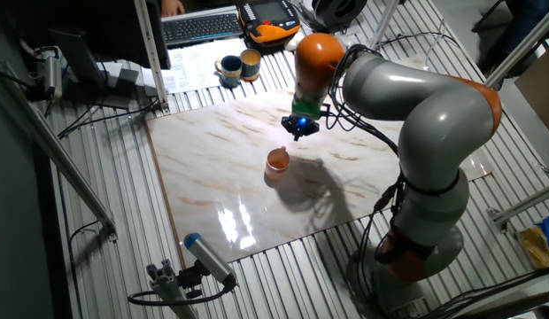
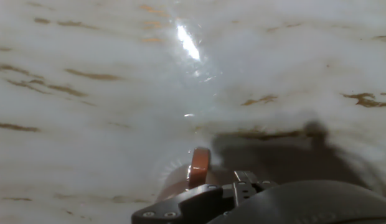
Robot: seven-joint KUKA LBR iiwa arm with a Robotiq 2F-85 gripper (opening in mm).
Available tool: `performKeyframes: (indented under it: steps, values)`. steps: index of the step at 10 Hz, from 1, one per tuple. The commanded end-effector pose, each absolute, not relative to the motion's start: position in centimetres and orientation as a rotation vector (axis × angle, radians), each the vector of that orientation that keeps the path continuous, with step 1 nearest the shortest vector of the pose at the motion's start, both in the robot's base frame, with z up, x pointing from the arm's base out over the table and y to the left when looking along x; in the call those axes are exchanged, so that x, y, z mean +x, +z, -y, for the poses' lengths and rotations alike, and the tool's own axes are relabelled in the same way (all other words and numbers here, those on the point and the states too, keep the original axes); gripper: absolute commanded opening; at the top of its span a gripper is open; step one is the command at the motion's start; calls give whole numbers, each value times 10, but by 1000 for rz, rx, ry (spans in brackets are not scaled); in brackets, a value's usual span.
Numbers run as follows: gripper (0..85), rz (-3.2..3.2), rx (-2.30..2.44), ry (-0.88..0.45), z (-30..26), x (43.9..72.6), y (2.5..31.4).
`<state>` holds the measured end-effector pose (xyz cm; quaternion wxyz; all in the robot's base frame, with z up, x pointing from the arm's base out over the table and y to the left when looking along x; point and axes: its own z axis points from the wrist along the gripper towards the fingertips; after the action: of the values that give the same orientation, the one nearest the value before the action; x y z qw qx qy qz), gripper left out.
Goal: Pick up the cup
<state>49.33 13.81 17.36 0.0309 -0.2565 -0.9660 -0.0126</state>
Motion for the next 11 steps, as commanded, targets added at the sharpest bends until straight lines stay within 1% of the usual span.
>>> performKeyframes:
  steps: [1, 3, 6, 7, 8, 9, 11]
  values:
    - [0, 2972, -809, -32, -142, 494, 175]
    - [0, 2969, -843, -38, -153, 501, 176]
    - [0, 3012, -875, -9, -160, 510, 170]
    - [0, 3014, -888, -37, -157, 512, 171]
    - [0, 3014, -899, -95, -154, 513, 172]
    - [0, 3028, -920, -114, -156, 514, 169]
    - [0, 3033, -944, -86, -159, 514, 166]
